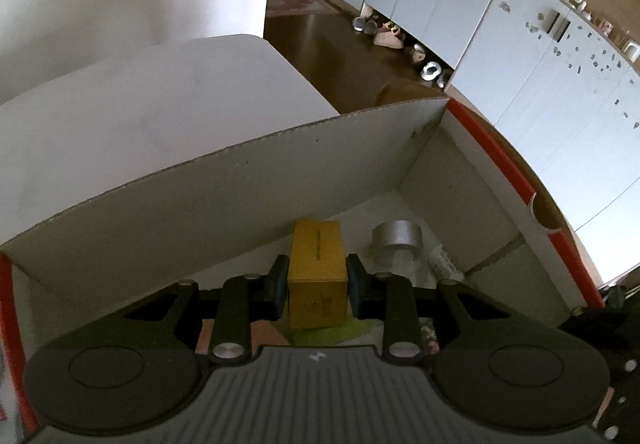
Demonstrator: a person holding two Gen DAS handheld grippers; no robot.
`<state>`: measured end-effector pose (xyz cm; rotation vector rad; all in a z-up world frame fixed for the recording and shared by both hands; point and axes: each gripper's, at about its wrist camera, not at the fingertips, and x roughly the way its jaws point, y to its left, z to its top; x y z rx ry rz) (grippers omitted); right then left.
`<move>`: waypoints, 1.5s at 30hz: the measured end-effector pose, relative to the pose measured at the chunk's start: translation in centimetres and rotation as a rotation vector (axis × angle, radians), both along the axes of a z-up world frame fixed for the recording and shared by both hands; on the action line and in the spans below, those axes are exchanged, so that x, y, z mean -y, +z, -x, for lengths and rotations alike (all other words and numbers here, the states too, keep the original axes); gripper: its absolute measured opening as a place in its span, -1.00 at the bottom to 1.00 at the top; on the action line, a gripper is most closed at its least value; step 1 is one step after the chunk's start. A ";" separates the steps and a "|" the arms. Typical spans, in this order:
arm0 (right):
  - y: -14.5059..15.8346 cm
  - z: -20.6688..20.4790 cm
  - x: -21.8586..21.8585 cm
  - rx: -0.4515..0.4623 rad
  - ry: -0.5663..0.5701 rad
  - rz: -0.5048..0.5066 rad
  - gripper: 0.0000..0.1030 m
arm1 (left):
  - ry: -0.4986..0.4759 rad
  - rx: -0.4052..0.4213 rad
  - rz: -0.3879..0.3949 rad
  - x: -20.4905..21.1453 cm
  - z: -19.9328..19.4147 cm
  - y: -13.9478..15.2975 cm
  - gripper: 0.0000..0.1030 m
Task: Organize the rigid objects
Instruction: 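Carry yellow box and white bunny into the red box and lower them, then open both tools and withdraw them from the box toward the table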
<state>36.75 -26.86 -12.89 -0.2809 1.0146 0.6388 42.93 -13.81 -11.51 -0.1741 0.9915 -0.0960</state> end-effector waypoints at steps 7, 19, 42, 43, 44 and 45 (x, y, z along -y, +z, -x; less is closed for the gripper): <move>1.3 1.1 0.9 0.018 -0.025 -0.044 0.09 | -0.006 0.004 -0.015 0.2 1.1 1.1 -0.43; 4.5 3.3 1.7 0.076 -0.050 -0.103 0.23 | -0.013 0.107 -0.015 -0.1 6.1 4.6 0.15; 8.6 8.9 0.2 0.185 -0.106 -0.207 0.61 | 0.068 0.242 0.013 -4.9 16.7 9.1 0.15; 8.8 9.3 -0.1 0.187 -0.105 -0.212 0.64 | 0.071 0.245 0.014 -5.2 17.2 9.2 0.18; 8.9 9.7 -0.4 0.189 -0.104 -0.215 0.66 | 0.073 0.250 0.019 -5.7 17.8 9.3 0.28; 9.0 10.1 -0.7 0.191 -0.105 -0.218 0.67 | 0.076 0.257 0.023 -6.1 18.4 9.4 0.31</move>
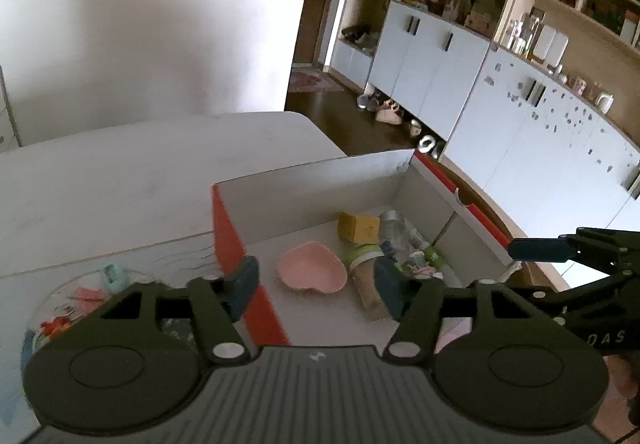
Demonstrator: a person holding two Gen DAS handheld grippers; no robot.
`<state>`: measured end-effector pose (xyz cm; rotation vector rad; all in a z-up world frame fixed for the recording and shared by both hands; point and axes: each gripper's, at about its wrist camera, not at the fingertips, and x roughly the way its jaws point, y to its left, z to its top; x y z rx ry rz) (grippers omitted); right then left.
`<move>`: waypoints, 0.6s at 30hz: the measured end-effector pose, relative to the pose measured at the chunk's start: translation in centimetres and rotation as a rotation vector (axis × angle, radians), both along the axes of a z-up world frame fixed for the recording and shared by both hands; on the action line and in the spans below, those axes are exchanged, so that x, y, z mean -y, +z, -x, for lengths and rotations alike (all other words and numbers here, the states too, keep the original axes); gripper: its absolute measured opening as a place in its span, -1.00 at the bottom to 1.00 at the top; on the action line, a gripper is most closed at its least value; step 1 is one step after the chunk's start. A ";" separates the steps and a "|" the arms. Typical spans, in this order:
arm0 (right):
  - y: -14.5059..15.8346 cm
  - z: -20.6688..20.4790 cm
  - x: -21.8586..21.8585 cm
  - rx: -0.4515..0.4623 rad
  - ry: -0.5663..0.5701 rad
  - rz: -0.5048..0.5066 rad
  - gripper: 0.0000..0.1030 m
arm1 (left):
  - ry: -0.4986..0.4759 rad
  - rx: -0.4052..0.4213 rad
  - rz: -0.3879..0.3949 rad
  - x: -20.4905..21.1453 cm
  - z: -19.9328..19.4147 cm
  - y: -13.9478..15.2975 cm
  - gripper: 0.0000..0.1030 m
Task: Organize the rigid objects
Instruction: 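Open both tools and withdraw them from the box toward the table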
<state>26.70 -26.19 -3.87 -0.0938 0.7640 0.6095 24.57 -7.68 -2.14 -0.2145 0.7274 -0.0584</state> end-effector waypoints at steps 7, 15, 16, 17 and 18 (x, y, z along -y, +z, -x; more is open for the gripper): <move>0.4 2.3 -2.8 0.005 0.015 -0.022 0.82 | 0.012 0.009 -0.005 -3.1 3.7 0.3 0.32; 0.5 5.1 -7.5 0.040 0.061 -0.040 0.99 | 0.083 0.010 -0.005 -7.7 6.8 -0.2 0.56; 0.5 5.3 -8.0 0.041 0.067 -0.044 0.99 | 0.093 0.010 -0.008 -8.4 7.1 -0.4 0.57; 0.5 5.6 -8.5 0.040 0.073 -0.047 0.99 | 0.100 0.007 -0.012 -8.9 7.3 -0.5 0.57; 0.5 5.8 -9.2 0.040 0.079 -0.051 0.99 | 0.109 0.003 -0.016 -9.5 7.5 -0.7 0.57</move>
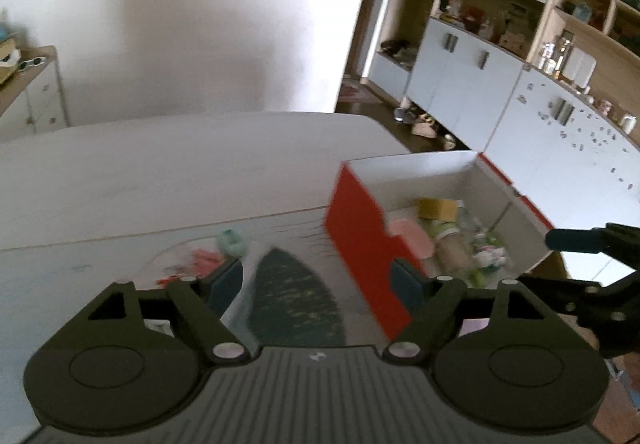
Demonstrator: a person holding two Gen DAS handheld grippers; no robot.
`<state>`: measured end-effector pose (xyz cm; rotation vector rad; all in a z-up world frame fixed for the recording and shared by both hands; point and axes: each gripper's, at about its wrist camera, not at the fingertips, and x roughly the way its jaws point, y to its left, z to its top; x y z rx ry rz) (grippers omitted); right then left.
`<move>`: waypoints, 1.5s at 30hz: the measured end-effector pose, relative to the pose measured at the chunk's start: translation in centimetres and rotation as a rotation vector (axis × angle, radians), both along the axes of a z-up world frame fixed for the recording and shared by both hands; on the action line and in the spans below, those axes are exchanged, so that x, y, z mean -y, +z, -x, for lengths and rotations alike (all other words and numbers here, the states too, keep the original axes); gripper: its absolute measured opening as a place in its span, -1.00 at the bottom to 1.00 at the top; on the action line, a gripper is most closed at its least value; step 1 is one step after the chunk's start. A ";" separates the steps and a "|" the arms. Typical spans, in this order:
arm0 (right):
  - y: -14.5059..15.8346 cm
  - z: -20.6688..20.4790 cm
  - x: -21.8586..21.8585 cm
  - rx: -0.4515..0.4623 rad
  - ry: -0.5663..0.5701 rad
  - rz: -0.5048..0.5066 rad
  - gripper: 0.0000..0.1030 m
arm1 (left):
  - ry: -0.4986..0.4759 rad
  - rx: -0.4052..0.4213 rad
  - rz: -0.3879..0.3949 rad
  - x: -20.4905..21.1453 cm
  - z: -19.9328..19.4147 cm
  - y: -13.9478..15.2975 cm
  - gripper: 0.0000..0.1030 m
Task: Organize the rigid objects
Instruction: 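Open both tools and withdraw them from the box toward the table, then move left tool to the white correction tape while right tool approaches the teal sharpener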
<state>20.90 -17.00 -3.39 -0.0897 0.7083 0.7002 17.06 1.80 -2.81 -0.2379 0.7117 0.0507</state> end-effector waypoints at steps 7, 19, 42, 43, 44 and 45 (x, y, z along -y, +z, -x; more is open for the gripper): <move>-0.5 0.5 -3.8 -0.022 0.009 -0.020 0.99 | 0.074 -0.032 -0.011 -4.6 1.9 -2.3 0.57; -3.1 -1.0 -10.7 -0.089 -0.005 0.048 0.99 | 0.134 -0.086 -0.022 -9.2 2.2 -7.0 0.57; -8.4 -8.4 -17.5 -0.130 -0.042 0.182 0.74 | 0.170 -0.139 -0.044 -10.6 -1.3 -12.6 0.57; -8.7 -8.8 -17.8 -0.139 -0.041 0.185 0.70 | 0.167 -0.137 -0.046 -10.4 -1.4 -12.7 0.57; -9.0 -9.1 -18.0 -0.146 -0.039 0.189 0.65 | 0.169 -0.137 -0.055 -10.3 -1.5 -12.8 0.57; -9.3 -9.4 -18.2 -0.151 -0.035 0.194 0.63 | 0.174 -0.139 -0.065 -10.2 -1.5 -12.8 0.57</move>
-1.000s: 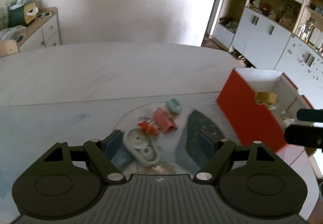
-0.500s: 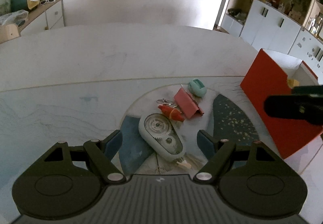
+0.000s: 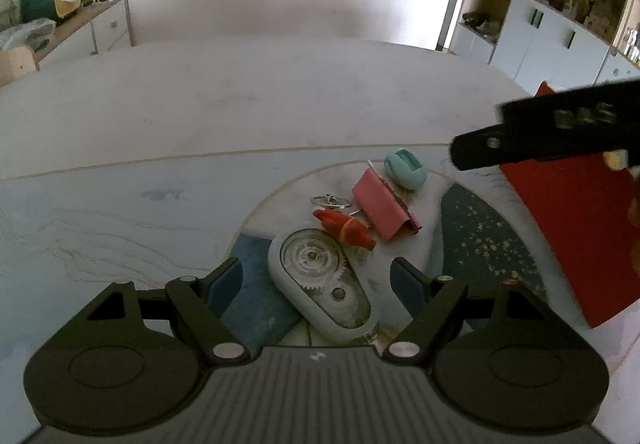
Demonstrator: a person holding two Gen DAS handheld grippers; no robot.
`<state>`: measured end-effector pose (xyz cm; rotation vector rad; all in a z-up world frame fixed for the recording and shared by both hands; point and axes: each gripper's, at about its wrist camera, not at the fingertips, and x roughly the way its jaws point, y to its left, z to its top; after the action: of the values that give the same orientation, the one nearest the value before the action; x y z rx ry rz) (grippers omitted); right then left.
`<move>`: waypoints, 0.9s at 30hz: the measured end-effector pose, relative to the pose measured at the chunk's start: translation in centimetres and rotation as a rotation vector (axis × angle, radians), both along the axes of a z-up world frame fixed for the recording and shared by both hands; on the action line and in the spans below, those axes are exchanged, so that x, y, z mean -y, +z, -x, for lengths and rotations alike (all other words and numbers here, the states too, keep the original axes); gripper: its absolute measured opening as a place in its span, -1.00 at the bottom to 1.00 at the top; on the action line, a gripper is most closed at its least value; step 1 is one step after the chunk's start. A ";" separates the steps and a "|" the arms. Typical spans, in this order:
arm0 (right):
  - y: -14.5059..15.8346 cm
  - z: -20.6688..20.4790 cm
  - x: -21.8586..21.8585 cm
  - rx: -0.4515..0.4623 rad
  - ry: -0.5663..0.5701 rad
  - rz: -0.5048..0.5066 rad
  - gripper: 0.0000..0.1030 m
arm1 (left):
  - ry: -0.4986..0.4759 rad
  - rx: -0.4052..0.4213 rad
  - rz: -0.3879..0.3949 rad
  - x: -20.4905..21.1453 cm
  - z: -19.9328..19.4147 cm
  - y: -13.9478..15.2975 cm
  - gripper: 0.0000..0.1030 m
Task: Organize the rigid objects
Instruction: 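Move left tool to the white correction tape while right tool approaches the teal sharpener, then grasp the white correction tape with left tool while right tool grasps the teal sharpener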
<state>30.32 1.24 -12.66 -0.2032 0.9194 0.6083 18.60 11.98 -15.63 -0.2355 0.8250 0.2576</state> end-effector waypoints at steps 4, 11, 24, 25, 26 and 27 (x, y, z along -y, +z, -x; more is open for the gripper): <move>-1.3 -0.9 -1.1 -0.012 0.021 0.027 0.51 | 0.034 -0.011 -0.001 0.0 -0.2 -0.4 0.57; -2.8 -1.9 -2.4 -0.036 0.040 0.049 0.34 | 0.049 -0.021 0.009 0.2 -0.7 -0.9 0.57; -4.1 -2.4 -3.6 -0.040 0.069 0.060 -0.12 | 0.079 -0.020 -0.023 0.5 -1.1 -1.4 0.55; -4.1 -2.4 -3.6 -0.036 0.069 0.062 -0.15 | 0.079 -0.020 -0.023 0.4 -1.1 -1.4 0.55; -4.1 -2.4 -3.5 -0.032 0.068 0.063 -0.18 | 0.081 -0.020 -0.027 0.4 -1.1 -1.4 0.49; -4.1 -2.4 -3.5 -0.033 0.068 0.062 -0.21 | 0.083 -0.021 -0.032 0.4 -1.1 -1.4 0.46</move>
<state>32.73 4.73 -16.77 -0.2815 0.9665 0.6479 19.66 11.62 -17.06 -0.2379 0.8324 0.3518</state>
